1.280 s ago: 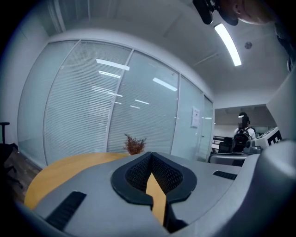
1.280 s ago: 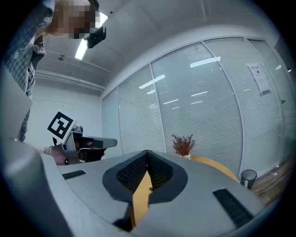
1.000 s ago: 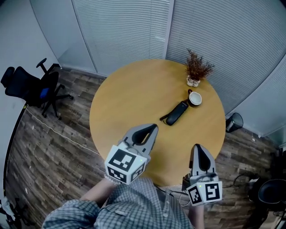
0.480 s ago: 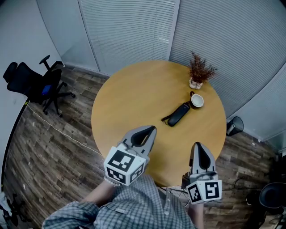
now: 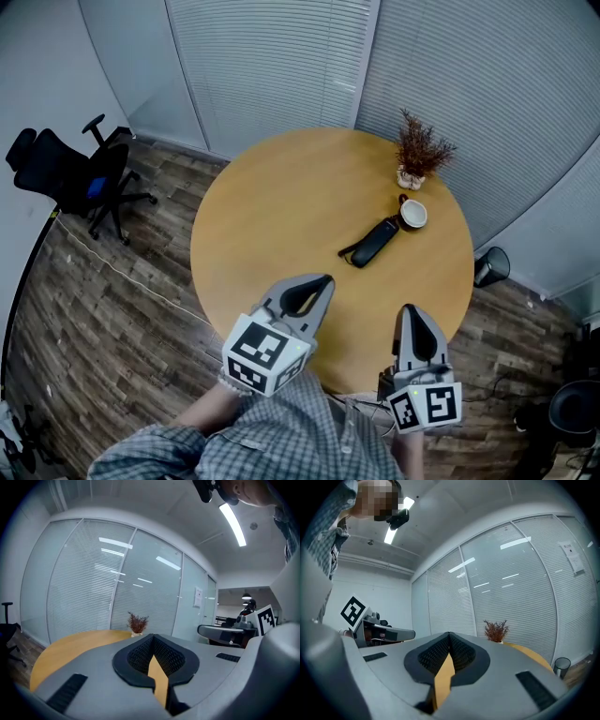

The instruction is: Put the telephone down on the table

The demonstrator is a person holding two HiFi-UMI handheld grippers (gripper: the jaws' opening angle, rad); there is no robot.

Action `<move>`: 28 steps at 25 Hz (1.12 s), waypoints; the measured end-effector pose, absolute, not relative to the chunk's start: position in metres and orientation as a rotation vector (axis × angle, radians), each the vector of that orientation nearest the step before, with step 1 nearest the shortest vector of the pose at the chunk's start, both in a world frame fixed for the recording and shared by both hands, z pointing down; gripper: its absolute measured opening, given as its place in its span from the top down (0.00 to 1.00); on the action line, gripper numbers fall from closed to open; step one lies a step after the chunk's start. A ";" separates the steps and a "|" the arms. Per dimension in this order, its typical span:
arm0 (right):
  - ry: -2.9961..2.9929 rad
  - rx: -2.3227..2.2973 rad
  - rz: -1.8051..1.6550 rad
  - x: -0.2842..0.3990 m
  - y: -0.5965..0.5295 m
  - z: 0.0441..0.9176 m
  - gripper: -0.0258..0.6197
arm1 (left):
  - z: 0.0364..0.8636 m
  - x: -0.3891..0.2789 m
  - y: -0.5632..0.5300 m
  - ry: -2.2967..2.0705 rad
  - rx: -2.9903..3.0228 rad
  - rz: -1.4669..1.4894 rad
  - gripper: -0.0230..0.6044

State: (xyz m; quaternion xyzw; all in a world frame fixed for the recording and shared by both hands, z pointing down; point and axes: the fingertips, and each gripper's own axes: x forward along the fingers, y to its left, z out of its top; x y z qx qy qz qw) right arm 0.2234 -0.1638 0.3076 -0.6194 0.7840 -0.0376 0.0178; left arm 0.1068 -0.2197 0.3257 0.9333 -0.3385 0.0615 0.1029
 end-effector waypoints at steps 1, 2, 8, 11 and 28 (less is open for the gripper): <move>2.439 -1.922 -0.115 0.222 -0.164 0.308 0.95 | 0.326 0.107 -0.219 -0.997 2.755 0.184 0.95; 2.443 -1.920 -0.113 0.221 -0.164 0.307 0.95 | 0.326 0.107 -0.219 -0.995 2.754 0.184 0.95; 2.454 -1.919 -0.100 0.218 -0.161 0.308 0.95 | 0.327 0.106 -0.218 -0.995 2.755 0.185 0.95; 2.462 -1.910 -0.101 0.217 -0.161 0.308 0.95 | 0.327 0.107 -0.219 -0.997 2.757 0.184 0.95; 2.497 -1.897 -0.095 0.217 -0.162 0.311 0.95 | 0.330 0.112 -0.217 -0.994 2.760 0.202 0.95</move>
